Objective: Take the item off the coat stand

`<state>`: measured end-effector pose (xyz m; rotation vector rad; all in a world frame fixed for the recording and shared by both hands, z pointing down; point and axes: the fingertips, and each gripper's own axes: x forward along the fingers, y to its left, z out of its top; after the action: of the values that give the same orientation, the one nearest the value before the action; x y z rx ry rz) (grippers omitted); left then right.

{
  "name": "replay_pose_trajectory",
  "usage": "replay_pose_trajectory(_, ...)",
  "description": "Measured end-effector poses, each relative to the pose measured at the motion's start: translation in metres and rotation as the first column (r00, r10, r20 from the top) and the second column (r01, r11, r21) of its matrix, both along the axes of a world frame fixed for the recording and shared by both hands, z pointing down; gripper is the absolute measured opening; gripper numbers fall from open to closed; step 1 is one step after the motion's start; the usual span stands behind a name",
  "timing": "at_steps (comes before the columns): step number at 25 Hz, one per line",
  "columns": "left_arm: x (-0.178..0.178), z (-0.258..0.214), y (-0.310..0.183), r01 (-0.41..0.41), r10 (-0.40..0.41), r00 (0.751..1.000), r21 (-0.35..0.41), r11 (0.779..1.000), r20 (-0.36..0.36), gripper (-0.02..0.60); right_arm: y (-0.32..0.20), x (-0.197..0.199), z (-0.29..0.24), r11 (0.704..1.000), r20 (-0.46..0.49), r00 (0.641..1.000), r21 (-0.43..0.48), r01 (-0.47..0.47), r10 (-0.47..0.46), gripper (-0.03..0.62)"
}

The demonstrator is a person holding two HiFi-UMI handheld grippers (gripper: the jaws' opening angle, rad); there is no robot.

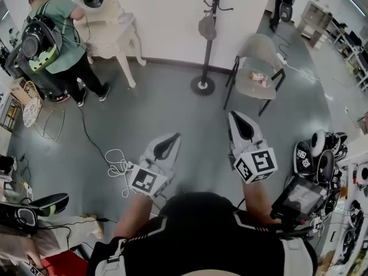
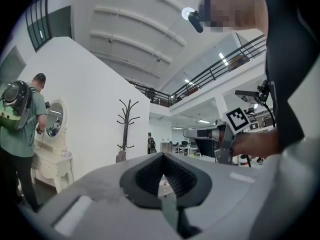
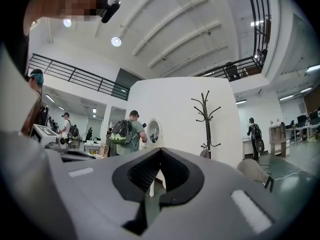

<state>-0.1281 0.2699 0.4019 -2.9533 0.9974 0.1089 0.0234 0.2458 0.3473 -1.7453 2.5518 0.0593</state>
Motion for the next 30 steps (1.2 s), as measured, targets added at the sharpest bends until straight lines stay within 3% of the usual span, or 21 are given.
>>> replay_pose_trajectory(4,-0.014,0.002,-0.007,-0.004,0.003,1.000,-0.035,0.999,-0.014,-0.006,-0.007,-0.014,0.001,1.000,-0.008,1.000,0.009,-0.018,0.018,0.008)
replay_pose_trajectory(10,-0.030,0.008,-0.018,-0.027,0.027,1.000,0.007,1.000,0.005,-0.006,-0.015,-0.024,0.005,1.000,-0.003,1.000,0.002,-0.028,0.028,0.008)
replay_pose_trajectory(15,-0.022,0.009,-0.037,-0.020,0.019,1.000,-0.044,0.999,-0.016,-0.006,-0.037,-0.015,0.009,0.999,-0.012,0.999,-0.009,-0.035,0.035,0.008)
replay_pose_trajectory(24,-0.004,0.008,-0.087,0.006,-0.006,1.000,-0.009,1.000,0.026,-0.006,-0.095,0.009,0.002,1.000,-0.012,1.000,0.016,-0.023,0.023,0.008)
replay_pose_trajectory(30,0.009,-0.008,-0.144,0.112,-0.112,0.993,-0.004,0.994,-0.031,-0.006,-0.138,0.031,-0.008,1.000,-0.009,1.000,0.028,-0.011,0.011,0.008)
